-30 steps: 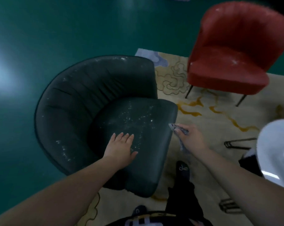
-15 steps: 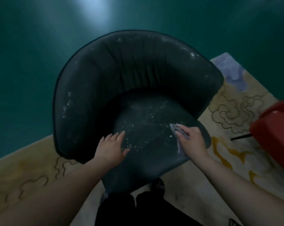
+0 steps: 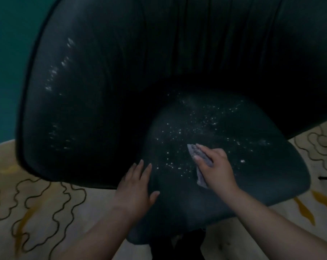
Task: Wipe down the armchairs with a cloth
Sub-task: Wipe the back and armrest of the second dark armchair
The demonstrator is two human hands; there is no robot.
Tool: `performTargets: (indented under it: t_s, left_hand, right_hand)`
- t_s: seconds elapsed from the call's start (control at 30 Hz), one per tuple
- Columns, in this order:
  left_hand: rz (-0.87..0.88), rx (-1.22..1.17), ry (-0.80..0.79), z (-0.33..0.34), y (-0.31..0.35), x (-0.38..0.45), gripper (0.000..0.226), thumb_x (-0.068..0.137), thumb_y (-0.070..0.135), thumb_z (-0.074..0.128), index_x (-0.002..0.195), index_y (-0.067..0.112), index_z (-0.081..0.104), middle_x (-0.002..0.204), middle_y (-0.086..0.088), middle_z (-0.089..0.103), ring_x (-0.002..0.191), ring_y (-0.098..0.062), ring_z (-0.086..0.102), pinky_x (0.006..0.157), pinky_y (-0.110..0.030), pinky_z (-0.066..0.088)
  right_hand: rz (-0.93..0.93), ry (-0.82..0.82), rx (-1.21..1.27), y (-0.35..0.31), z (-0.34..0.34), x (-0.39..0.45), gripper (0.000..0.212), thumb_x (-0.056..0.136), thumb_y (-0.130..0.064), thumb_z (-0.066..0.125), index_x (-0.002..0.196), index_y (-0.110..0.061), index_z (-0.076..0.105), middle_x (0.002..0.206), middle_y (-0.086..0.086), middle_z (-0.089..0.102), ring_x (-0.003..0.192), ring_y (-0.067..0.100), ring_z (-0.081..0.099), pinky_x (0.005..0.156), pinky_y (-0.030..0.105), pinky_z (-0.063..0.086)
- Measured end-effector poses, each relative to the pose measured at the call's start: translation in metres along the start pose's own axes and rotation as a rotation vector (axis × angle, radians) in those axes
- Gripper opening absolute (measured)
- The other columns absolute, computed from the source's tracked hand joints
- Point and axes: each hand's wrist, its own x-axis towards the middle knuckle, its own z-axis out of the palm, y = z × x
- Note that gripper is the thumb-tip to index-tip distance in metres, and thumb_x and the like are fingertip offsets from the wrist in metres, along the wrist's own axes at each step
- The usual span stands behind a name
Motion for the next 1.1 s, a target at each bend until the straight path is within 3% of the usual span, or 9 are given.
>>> performTargets:
  t_s: [0.1, 0.2, 0.33, 0.4, 0.6, 0.77, 0.87, 0.97, 1.1]
  left_hand:
    - [0.004, -0.039, 0.056, 0.023, -0.012, 0.021, 0.096, 0.085, 0.065, 0.049, 0.153, 0.025, -0.006, 0.160, 0.002, -0.015, 0.147, -0.018, -0.009, 0.119, -0.035, 0.010]
    - [-0.017, -0.135, 0.093, 0.038, -0.019, 0.040, 0.106, 0.081, 0.061, 0.061, 0.153, 0.023, -0.007, 0.159, 0.004, -0.019, 0.146, -0.016, -0.012, 0.117, -0.033, 0.005]
    - [-0.038, -0.232, 0.105, 0.057, -0.029, 0.053, 0.117, 0.074, 0.057, 0.071, 0.152, 0.023, -0.009, 0.158, 0.008, -0.022, 0.145, -0.011, -0.014, 0.116, -0.030, 0.002]
    - [-0.017, -0.257, 0.115, 0.063, -0.033, 0.055, 0.120, 0.072, 0.056, 0.073, 0.152, 0.023, -0.010, 0.154, 0.011, -0.027, 0.144, -0.009, -0.016, 0.113, -0.025, -0.003]
    - [0.006, -0.288, 0.137, 0.064, -0.034, 0.056, 0.121, 0.071, 0.054, 0.075, 0.152, 0.023, -0.009, 0.145, 0.016, -0.033, 0.141, -0.003, -0.019, 0.110, -0.020, -0.008]
    - [0.003, -0.310, 0.124, 0.053, -0.030, 0.061, 0.120, 0.070, 0.049, 0.077, 0.153, 0.023, -0.005, 0.156, 0.012, -0.024, 0.144, -0.006, -0.016, 0.111, -0.019, -0.007]
    - [0.004, -0.316, 0.115, 0.046, -0.030, 0.070, 0.121, 0.070, 0.044, 0.080, 0.153, 0.021, -0.005, 0.158, 0.009, -0.022, 0.144, -0.008, -0.015, 0.111, -0.020, -0.007]
    - [0.011, -0.318, 0.096, 0.046, -0.032, 0.073, 0.123, 0.069, 0.042, 0.081, 0.153, 0.022, -0.006, 0.157, 0.009, -0.023, 0.144, -0.007, -0.016, 0.112, -0.021, -0.007]
    - [0.049, -0.315, 0.102, 0.046, -0.038, 0.073, 0.122, 0.068, 0.042, 0.082, 0.153, 0.024, -0.004, 0.158, 0.012, -0.020, 0.144, -0.006, -0.014, 0.112, -0.020, -0.004]
  right_hand:
    - [-0.079, -0.037, -0.030, 0.016, 0.045, 0.011, 0.036, 0.087, -0.025, 0.067, 0.123, -0.024, 0.062, 0.097, -0.012, 0.043, 0.087, -0.016, 0.048, 0.076, -0.006, 0.031]
    - [-0.214, -0.027, -0.122, 0.022, 0.081, 0.021, 0.038, 0.088, -0.023, 0.066, 0.126, -0.021, 0.061, 0.100, -0.005, 0.042, 0.087, 0.000, 0.051, 0.082, -0.002, 0.034]
    - [-0.321, 0.071, -0.295, 0.028, 0.114, 0.022, 0.036, 0.089, -0.017, 0.064, 0.125, -0.017, 0.061, 0.105, 0.007, 0.046, 0.094, 0.023, 0.051, 0.081, 0.029, 0.049]
    - [-0.356, 0.120, -0.342, 0.029, 0.123, 0.016, 0.037, 0.088, -0.015, 0.064, 0.124, -0.017, 0.061, 0.107, 0.012, 0.049, 0.095, 0.027, 0.050, 0.076, 0.036, 0.050]
    - [-0.612, -0.016, -0.527, 0.035, 0.109, 0.027, 0.038, 0.083, -0.010, 0.069, 0.121, -0.015, 0.065, 0.106, 0.021, 0.055, 0.088, 0.037, 0.053, 0.067, 0.044, 0.052]
    - [-0.386, 0.221, -0.456, 0.028, 0.091, 0.052, 0.035, 0.088, -0.011, 0.062, 0.123, -0.011, 0.063, 0.107, 0.021, 0.051, 0.090, 0.034, 0.051, 0.070, 0.042, 0.051]
    - [-0.606, 0.017, -0.440, 0.018, 0.123, 0.022, 0.040, 0.083, -0.011, 0.068, 0.123, -0.014, 0.063, 0.103, 0.019, 0.054, 0.085, 0.032, 0.053, 0.066, 0.036, 0.051]
    - [-0.688, -0.109, -0.511, 0.021, 0.134, 0.012, 0.045, 0.076, -0.008, 0.075, 0.119, -0.015, 0.066, 0.098, 0.019, 0.059, 0.079, 0.034, 0.055, 0.059, 0.039, 0.053]
    - [-0.627, 0.037, -0.602, 0.038, 0.105, 0.036, 0.045, 0.077, -0.004, 0.072, 0.119, -0.018, 0.067, 0.100, 0.022, 0.058, 0.080, 0.036, 0.054, 0.059, 0.039, 0.051]
